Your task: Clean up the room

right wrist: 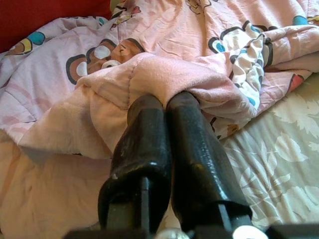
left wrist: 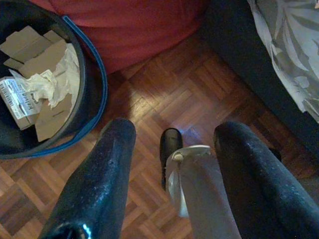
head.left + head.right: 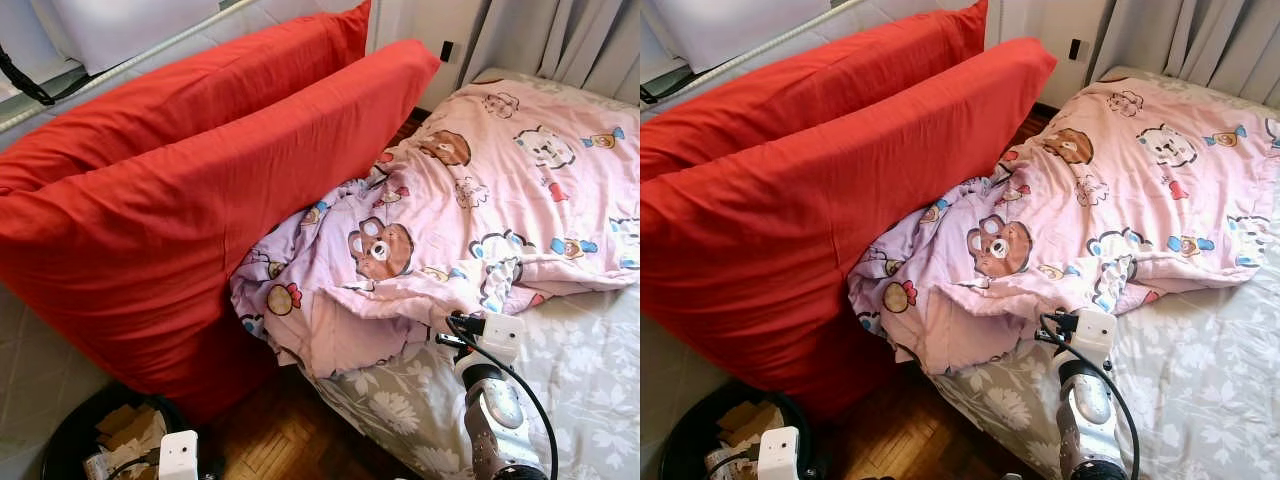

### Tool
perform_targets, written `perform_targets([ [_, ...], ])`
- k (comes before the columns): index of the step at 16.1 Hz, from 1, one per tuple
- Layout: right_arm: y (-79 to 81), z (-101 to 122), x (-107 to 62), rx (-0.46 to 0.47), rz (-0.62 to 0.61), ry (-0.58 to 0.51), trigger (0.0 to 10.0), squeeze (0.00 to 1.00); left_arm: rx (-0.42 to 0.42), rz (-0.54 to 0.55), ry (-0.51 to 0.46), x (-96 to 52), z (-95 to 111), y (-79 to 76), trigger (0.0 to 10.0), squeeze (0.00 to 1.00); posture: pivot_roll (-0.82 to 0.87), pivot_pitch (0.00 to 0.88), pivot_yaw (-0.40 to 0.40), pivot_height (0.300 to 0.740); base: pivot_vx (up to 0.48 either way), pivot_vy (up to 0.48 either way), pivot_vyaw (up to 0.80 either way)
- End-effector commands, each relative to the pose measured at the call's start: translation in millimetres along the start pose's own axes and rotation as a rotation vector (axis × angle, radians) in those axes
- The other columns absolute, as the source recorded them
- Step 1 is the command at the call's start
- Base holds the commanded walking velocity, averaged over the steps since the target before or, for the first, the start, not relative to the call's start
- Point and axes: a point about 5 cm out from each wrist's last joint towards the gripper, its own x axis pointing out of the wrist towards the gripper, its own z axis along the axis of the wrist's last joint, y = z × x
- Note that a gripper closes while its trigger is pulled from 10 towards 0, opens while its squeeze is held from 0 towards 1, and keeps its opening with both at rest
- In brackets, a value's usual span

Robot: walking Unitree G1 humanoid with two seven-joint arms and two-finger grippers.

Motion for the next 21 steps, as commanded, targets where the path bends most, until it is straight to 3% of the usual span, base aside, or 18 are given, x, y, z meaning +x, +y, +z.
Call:
perform_targets([
  [1, -0.8, -5, -2.3, -0.008, -0.004, 0.019, 10.0, 0.00, -0.001, 0.009, 0.026, -3.0, -8, 3.6, 10.0, 0.00, -0.01, 0.150, 0.021, 0.740, 0.000, 0.000, 0.00],
  [21, -3.5, 2, -2.4, -0.067, -0.043, -0.030, 10.0, 0.00, -0.008, 0.005, 0.084, -7.1, -19, 9.0, 10.0, 0.00, -0.01, 0.182, 0.026, 0.740, 0.000, 0.000, 0.00],
])
